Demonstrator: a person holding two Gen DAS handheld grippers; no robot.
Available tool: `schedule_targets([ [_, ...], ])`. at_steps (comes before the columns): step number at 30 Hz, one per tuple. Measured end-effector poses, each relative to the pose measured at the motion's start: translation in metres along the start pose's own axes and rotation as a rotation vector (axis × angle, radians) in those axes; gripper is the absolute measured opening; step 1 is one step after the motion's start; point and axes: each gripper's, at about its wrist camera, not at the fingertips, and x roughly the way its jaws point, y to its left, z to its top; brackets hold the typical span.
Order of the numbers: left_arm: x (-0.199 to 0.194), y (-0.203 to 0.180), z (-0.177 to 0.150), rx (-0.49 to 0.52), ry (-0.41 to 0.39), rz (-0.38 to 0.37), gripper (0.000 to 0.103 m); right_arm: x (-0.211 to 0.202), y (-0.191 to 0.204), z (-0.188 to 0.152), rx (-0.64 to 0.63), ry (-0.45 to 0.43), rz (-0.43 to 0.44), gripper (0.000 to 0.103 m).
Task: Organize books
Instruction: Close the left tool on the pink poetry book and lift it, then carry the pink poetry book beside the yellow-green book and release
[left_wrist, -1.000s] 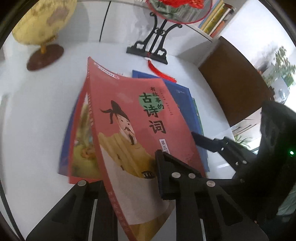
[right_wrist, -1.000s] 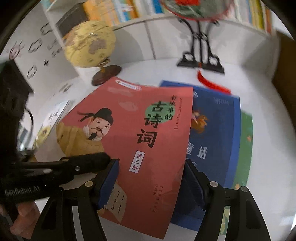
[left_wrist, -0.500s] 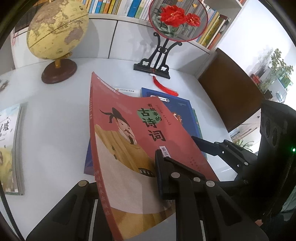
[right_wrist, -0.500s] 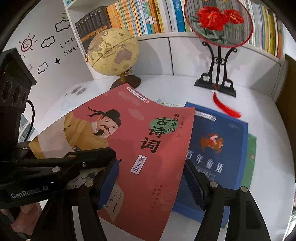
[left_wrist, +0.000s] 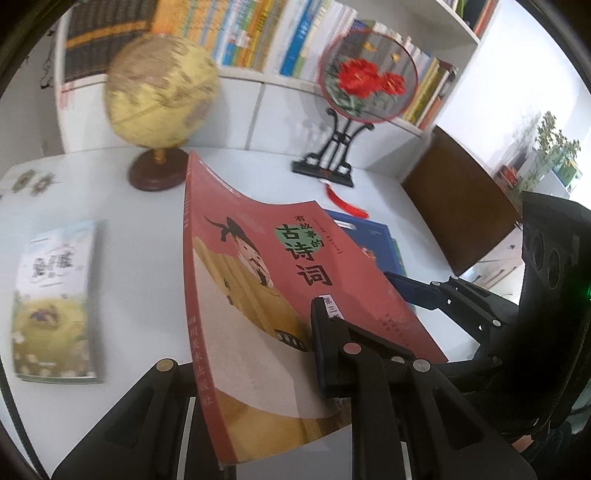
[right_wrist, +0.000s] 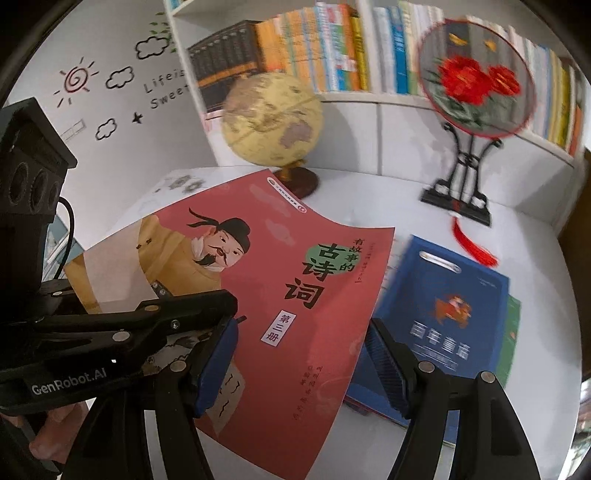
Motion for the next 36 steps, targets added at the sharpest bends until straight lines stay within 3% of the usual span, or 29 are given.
schedule_targets([
  [11, -0.069, 0.128, -0.003, -0.074, -0.065, 0.087, 0.015, 0.04, 0.127, 0.047, -0.083, -0.024, 0.069, 0.07],
  [19, -0.055, 0.221, -0.015, -0.16, -0.041, 0.064, 0.015, 0.11, 0.198, 0.063, -0.138, 0.015, 0.064, 0.07],
  [26, -0.015, 0.27, -0.032, -0.218, 0.041, 0.054, 0.016, 0.176, 0.215, 0.06, -0.138, 0.124, 0.043, 0.07],
  [32, -0.002, 0.288, -0.041, -0.246, 0.077, 0.054, 0.018, 0.211, 0.205, 0.05, -0.025, 0.209, 0.076, 0.07],
  [36, -0.003, 0.293, -0.047, -0.258, 0.088, 0.089, 0.025, 0.223, 0.202, 0.044, 0.026, 0.236, 0.089, 0.07],
])
